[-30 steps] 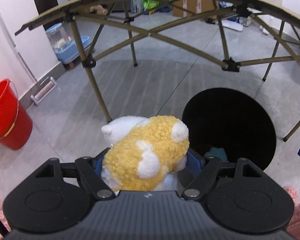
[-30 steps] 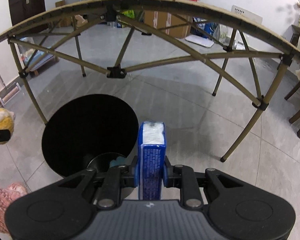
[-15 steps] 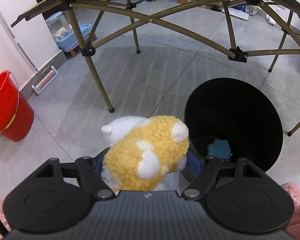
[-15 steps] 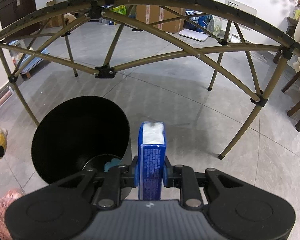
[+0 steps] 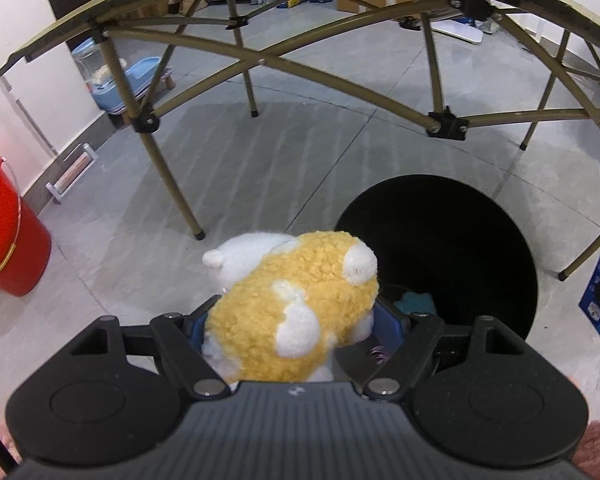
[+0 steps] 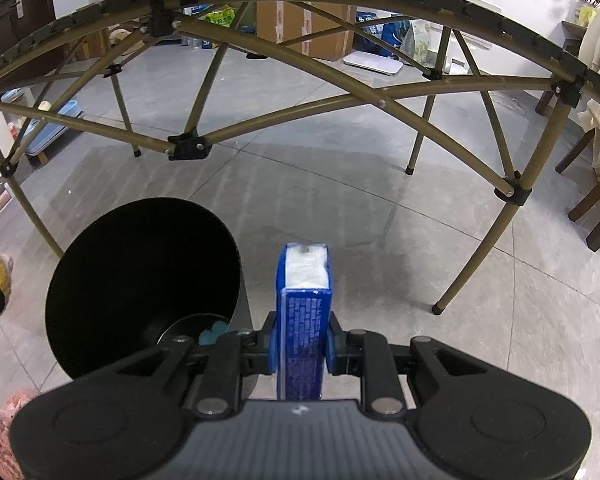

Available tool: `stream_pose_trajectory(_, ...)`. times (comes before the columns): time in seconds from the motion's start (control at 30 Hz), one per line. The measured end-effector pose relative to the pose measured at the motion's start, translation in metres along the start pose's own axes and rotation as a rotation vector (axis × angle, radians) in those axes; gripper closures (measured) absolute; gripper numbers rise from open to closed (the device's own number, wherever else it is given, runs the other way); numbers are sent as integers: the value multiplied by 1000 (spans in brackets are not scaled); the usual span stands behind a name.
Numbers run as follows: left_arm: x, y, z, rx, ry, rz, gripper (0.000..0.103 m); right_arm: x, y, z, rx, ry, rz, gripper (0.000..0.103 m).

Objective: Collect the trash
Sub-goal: 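Lower the yellow plush into the bin and open the left tool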

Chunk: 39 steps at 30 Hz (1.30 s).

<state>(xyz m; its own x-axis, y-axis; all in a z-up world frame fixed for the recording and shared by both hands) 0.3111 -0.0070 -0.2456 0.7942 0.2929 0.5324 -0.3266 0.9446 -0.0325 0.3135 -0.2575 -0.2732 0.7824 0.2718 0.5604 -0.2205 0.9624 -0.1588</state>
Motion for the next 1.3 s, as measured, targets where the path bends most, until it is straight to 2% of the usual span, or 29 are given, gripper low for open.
stream_pose_trajectory(0.77, -2, -87, -11, -102, 65, -42, 25, 2, -12, -10, -39, 7, -41, 82)
stream_pose_trajectory(1.3, -3, -104, -26, -97, 94, -37, 25, -3, -14, -13, -37, 21, -54, 82)
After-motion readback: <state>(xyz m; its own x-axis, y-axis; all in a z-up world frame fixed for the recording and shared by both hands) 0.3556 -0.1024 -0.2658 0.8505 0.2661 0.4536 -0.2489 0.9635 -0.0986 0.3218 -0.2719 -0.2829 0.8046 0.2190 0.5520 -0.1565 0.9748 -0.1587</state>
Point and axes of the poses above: each gripper's, at about its wrist camera, not at the fingertips, and z roughly against the way its jaws point, y to its left, x to its top, the point moved 6 cm from there along -z, roughly the way its jaws point, and after that the axes turned 15 degrees about z, right-handed, at the moved point
